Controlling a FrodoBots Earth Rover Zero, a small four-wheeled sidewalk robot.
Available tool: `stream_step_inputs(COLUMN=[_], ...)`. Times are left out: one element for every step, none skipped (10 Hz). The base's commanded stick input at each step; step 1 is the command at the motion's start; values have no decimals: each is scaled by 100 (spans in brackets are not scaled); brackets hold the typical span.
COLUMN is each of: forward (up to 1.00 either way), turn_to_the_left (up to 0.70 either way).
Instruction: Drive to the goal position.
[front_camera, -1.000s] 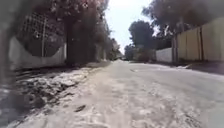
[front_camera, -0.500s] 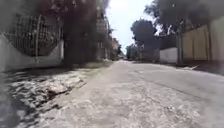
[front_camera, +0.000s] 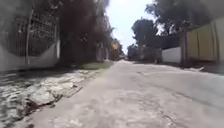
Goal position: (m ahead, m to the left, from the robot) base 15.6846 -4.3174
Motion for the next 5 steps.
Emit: stream_step_inputs(forward=[100, 100, 100, 100, 100], turn_to_the_left=[-19, -37, -38, -38, -33])
